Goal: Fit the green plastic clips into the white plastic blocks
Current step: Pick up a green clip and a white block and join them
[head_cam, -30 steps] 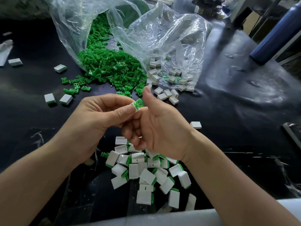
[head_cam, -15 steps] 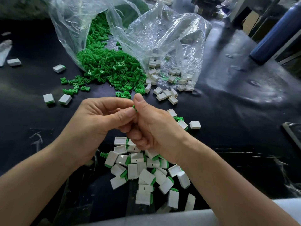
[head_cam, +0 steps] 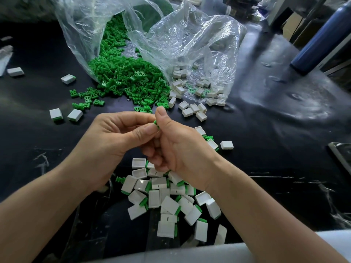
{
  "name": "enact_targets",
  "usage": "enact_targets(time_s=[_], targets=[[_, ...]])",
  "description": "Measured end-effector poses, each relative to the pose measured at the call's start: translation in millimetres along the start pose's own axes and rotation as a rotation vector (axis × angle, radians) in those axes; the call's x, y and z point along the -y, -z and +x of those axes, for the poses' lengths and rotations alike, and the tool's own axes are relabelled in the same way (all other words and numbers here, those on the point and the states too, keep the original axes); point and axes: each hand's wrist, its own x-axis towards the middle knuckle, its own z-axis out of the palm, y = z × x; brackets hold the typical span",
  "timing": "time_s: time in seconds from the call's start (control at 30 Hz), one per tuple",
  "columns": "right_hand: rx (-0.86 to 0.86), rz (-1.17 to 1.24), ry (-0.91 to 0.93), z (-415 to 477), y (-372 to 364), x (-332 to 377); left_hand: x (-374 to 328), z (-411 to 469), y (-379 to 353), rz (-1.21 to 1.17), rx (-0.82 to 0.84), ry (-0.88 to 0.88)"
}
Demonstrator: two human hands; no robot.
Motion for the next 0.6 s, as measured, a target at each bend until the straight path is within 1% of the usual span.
enact_targets(time_s=[0.13, 0.33, 0.5, 0.6], targets=[[0.019, -0.003, 0.015, -2.0, 2.0, 3.5, 3.2, 0.8, 0.5, -0.051, -0.012, 0.011], [-0.055, -0.115, 0.044, -1.0, -0.4, 1.0, 2.5, 0.2, -2.0, -0.081, -0.026, 0.006], [-0.063, -0.087, 0.052, -1.2, -2.2, -0.6, 0.7, -1.4, -4.0, -0.046, -0.013, -0.028], [-0.057, -0.059, 0.040, 0.2, -0.8, -1.6, 2.2, -0.4, -2.2, -0.056, -0.006, -0.009]])
